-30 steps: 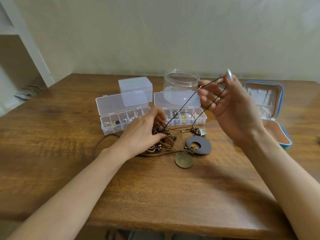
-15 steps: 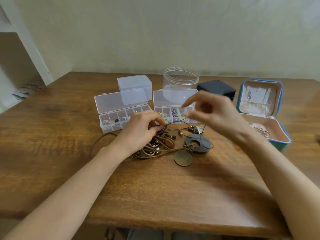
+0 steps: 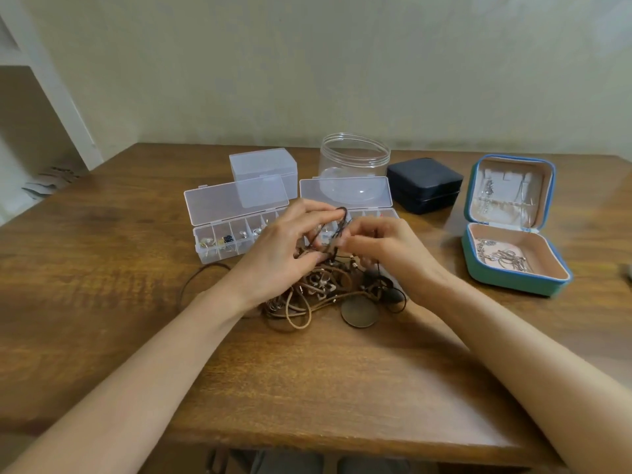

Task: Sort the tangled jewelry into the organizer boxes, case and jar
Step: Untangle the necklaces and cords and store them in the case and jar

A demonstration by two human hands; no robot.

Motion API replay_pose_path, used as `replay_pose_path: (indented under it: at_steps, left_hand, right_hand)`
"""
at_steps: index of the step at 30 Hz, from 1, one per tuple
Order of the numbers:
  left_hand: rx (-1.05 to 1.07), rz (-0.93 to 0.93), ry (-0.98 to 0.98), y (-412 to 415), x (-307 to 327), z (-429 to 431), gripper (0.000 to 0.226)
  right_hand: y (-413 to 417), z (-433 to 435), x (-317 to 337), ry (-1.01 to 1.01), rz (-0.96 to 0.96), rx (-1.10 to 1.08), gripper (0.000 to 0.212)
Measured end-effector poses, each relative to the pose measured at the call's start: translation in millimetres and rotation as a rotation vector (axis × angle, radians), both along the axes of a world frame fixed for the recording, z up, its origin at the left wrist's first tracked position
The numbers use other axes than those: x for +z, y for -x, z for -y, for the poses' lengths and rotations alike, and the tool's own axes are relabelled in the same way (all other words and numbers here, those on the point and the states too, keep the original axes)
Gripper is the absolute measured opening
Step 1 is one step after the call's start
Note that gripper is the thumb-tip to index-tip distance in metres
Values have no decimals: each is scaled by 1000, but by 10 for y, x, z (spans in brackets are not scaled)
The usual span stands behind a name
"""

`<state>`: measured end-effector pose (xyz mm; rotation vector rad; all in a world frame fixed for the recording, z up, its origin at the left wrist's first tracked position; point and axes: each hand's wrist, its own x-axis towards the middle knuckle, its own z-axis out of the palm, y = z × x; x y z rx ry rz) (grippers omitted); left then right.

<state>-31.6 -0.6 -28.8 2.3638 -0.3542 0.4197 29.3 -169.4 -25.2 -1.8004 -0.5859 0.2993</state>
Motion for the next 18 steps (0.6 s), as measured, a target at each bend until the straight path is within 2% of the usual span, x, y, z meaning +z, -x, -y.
replay_pose_path:
  at_steps: [3, 5, 8, 10, 13, 15, 18]
  left_hand:
    - [60, -34, -170, -24, -10, -71, 59]
    - [85, -112, -243, -15, 5, -87, 65]
    - [76, -196, -277, -2, 41, -88, 82]
    - [81, -276, -243, -12, 52, -118, 97]
    - [71, -409, -245, -2, 61, -178, 113]
    - [64, -442, -247, 16, 79, -231, 115]
    - [45, -452, -232, 50, 103, -342, 107]
  right_hand:
    - [-45, 106, 103, -274, -208, 95, 15]
    - [-83, 182, 201, -536, -352, 129, 8]
    - [-154, 289, 294, -780, -424, 104, 28]
    - [-191, 332, 298, -780, -402, 90, 31]
    - [-200, 329, 260, -660, -349, 123, 10]
    - [-188, 317, 248, -596, -314, 104, 3]
    - [-179, 307, 250, -548, -281, 29, 9]
